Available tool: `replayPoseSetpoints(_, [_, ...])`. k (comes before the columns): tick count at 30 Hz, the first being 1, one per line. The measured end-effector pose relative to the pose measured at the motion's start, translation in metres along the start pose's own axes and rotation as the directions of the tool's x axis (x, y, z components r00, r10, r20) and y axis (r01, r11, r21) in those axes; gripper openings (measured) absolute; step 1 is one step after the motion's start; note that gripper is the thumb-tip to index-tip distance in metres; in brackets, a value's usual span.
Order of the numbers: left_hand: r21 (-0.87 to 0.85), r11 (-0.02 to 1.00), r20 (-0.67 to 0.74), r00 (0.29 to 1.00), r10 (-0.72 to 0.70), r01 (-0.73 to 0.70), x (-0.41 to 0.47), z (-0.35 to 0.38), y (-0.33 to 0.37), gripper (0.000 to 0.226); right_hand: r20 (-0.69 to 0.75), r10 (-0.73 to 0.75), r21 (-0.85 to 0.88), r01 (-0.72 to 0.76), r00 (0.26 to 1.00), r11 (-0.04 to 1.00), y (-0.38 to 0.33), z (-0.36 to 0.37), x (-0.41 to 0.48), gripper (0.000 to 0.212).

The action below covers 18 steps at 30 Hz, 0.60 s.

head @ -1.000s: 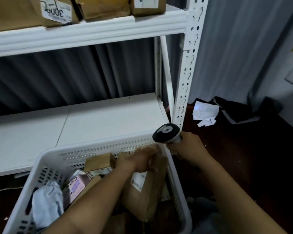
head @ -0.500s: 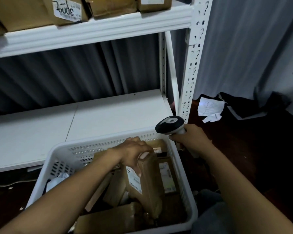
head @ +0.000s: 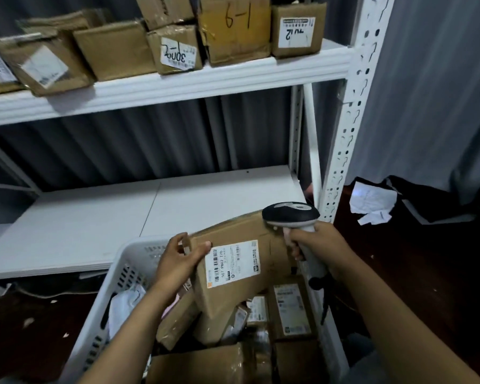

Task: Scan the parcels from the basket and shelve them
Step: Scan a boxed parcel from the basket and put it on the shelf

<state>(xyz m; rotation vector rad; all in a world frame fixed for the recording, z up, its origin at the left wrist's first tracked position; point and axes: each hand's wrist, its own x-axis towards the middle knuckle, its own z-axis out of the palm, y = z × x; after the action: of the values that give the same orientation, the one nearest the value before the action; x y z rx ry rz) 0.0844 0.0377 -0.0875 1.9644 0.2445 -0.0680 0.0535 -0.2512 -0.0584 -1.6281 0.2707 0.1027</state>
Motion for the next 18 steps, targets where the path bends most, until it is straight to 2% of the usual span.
replayPoseSetpoints(2, [-0.156,0.985,-0.049,0.996,-0.076,0.068,-0.011,0.002,-0.004,0.086,-0.011,0.008,0.088,-0.007,1.0,0.996,0.0,0.003,0.001,0.017])
replayPoseSetpoints(4, [-0.32,0.938,-0.047,0.987,-0.155,0.132,-0.02,0.003,-0.005,0.057,-0.044,0.007,0.143,-0.001,0.999,0.99,-0.001,0.005,0.0,0.015])
replayPoseSetpoints(6, [-0.399,0.902,-0.043,0.98,-0.196,0.163,-0.026,0.002,-0.001,0.032,-0.078,0.013,0.175,0.001,0.997,0.984,0.0,0.005,0.0,0.014])
replayPoseSetpoints(7, [-0.404,0.899,-0.046,0.978,-0.203,0.167,-0.028,0.0,0.001,0.03,-0.094,0.022,0.189,-0.004,0.995,0.982,0.001,0.006,0.001,0.015])
replayPoseSetpoints(12, [-0.44,0.879,-0.053,0.972,-0.231,0.185,-0.027,-0.007,0.008,0.073,-0.053,0.108,0.364,-0.082,0.993,0.928,0.003,0.008,0.003,0.023])
replayPoseSetpoints(13, [-0.446,0.875,-0.05,0.97,-0.237,0.19,-0.029,-0.007,0.013,0.076,-0.04,0.12,0.391,-0.095,0.992,0.915,0.003,0.009,0.002,0.024])
replayPoseSetpoints(16, [-0.441,0.887,-0.024,0.986,-0.163,0.136,-0.038,-0.004,0.024,0.061,-0.072,0.162,0.446,-0.113,0.984,0.888,0.008,0.013,0.004,0.029])
replayPoseSetpoints(18, [-0.38,0.92,0.088,0.994,-0.07,0.098,-0.046,-0.006,0.027,0.083,-0.093,0.199,0.505,-0.127,0.976,0.854,0.008,0.015,0.005,0.028])
